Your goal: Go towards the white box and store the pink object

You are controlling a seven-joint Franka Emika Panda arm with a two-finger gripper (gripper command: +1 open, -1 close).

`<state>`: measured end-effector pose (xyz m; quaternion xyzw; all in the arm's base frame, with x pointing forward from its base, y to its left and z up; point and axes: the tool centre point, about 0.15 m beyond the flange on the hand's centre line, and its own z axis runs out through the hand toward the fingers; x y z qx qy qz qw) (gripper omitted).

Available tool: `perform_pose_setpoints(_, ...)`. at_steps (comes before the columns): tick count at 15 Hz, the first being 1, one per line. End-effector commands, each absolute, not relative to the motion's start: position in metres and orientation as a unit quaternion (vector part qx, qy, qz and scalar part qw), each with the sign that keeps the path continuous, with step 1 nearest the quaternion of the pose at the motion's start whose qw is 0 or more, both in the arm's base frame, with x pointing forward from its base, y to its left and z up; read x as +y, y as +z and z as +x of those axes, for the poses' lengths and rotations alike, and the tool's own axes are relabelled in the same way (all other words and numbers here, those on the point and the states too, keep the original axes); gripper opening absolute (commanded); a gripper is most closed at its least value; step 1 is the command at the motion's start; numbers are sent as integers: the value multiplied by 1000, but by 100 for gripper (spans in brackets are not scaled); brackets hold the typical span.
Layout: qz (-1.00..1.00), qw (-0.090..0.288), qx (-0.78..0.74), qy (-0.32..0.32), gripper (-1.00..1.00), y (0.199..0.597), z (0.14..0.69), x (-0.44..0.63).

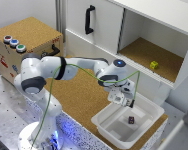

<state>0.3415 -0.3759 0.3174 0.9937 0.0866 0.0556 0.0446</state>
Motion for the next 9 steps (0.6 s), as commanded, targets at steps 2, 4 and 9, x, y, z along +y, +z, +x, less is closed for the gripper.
perform_pose_setpoints(2,994,-58,74,52,-100,273,373,-424)
perform_pose_setpoints(4,993,-63,82,52,-100,268,379,-413)
perform_pose_setpoints(9,991,-54,96,71,-100,269,391,-398)
